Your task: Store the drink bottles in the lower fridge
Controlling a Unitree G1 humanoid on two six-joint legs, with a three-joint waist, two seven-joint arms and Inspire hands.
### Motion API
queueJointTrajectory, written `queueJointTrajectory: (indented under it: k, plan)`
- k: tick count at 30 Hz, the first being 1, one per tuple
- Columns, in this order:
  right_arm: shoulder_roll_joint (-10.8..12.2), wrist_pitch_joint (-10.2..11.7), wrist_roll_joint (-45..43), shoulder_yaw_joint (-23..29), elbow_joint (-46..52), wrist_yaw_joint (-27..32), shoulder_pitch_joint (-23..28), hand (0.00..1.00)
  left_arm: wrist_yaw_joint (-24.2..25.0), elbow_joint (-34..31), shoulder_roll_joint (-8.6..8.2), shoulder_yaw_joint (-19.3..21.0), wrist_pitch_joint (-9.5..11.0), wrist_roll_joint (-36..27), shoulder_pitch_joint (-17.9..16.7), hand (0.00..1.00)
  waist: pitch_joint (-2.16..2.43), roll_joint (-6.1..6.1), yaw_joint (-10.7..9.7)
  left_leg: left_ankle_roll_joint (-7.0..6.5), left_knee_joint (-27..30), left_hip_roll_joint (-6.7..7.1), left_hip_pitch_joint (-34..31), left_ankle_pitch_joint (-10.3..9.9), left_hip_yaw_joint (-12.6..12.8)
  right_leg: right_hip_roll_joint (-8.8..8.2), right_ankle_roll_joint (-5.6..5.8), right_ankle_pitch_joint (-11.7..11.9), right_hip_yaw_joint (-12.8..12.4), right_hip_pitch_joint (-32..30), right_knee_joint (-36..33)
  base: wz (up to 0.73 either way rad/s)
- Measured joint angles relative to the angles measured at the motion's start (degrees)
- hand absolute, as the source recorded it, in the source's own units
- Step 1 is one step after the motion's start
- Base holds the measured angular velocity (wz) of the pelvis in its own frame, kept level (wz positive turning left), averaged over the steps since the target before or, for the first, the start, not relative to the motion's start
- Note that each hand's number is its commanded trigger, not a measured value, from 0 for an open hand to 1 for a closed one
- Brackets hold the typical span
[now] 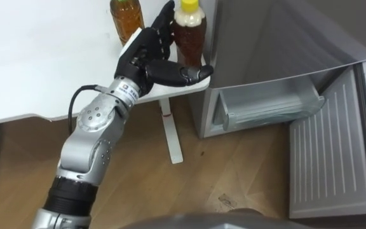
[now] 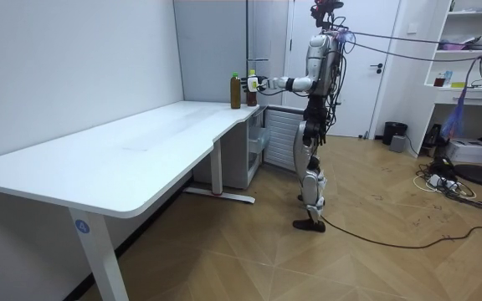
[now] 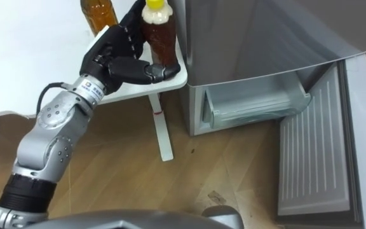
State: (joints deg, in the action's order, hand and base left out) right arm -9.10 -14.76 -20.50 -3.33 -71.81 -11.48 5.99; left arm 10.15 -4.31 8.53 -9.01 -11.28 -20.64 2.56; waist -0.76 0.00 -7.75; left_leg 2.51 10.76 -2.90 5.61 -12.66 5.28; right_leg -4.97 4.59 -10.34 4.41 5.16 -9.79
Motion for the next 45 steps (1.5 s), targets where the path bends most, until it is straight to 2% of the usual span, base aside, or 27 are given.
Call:
queueJointTrajectory:
  k: [6,10,13,17,23,28,33,45]
  plan:
    - [0.0,-0.3,0.0,0.0,0.0,-0.7,0.1,0.00,-0.7,0.0,0.06,0.0,-0.1,0.0,0.4,0.00,-0.04,0.12,-0.1,0.00,0.0,-0.06,0.4,0.0,0.9,0.07,-0.03,0.0,-0.7,0.0,-0.1,-0.06]
    - [0.0,-0.3,0.0,0.1,0.0,-1.2,0.2,0.00,-1.2,0.1,0.49,0.0,-0.1,0.0,0.6,0.00,-0.49,0.24,-0.1,0.01,-0.2,-0.08,1.0,0.0,1.0,0.11,-0.03,0.0,-1.0,0.5,0.0,-0.04]
    - [0.0,-0.3,0.0,0.1,0.1,-1.2,0.2,0.00,-1.3,0.2,1.24,0.0,-0.1,0.1,0.7,0.00,-0.36,0.52,-0.4,0.01,-0.6,-0.14,0.9,0.0,1.0,0.20,-0.05,0.0,-1.1,0.0,-0.1,0.00]
    - [-0.1,-0.3,0.0,0.1,0.1,-1.2,0.2,0.00,-2.4,0.2,1.28,0.0,-0.1,0.1,1.1,0.00,-0.22,0.74,-0.5,0.01,-0.4,-0.20,0.8,0.0,1.0,0.28,-0.06,0.0,-1.2,-0.1,-0.2,0.00]
    - [-0.1,-0.3,-2.3,0.1,0.7,-1.3,-0.1,0.00,-2.5,2.7,1.65,0.1,-0.2,0.1,4.4,0.00,-0.17,0.83,-0.5,0.01,-0.3,-0.20,0.9,0.0,1.7,0.30,-0.09,0.0,-1.9,-0.4,-0.4,-0.05]
    - [-0.1,-0.2,-2.3,0.2,0.8,-1.4,-0.4,0.00,-2.3,3.0,1.65,0.5,-0.2,1.1,4.6,0.00,-0.19,0.79,-1.3,0.01,0.0,-0.21,0.9,0.0,2.1,0.31,-0.10,0.0,-2.2,-0.5,-0.5,-0.03]
    - [-0.1,-0.3,-2.3,0.2,0.8,-2.4,-0.3,0.00,-2.4,4.4,1.65,0.9,-0.2,1.0,6.4,0.00,-0.27,0.60,-2.0,0.01,0.1,-0.21,0.9,0.0,2.1,0.31,-0.19,-0.1,-2.3,-0.6,-0.8,0.00]
    - [-0.1,-0.9,-2.3,0.2,1.1,-2.3,0.1,0.00,-3.8,8.3,1.18,0.9,-0.5,0.8,8.6,0.00,-0.11,0.52,-3.6,0.00,0.1,-0.21,1.0,0.0,2.1,0.31,-0.19,-0.1,-2.3,-0.4,-0.9,0.00]
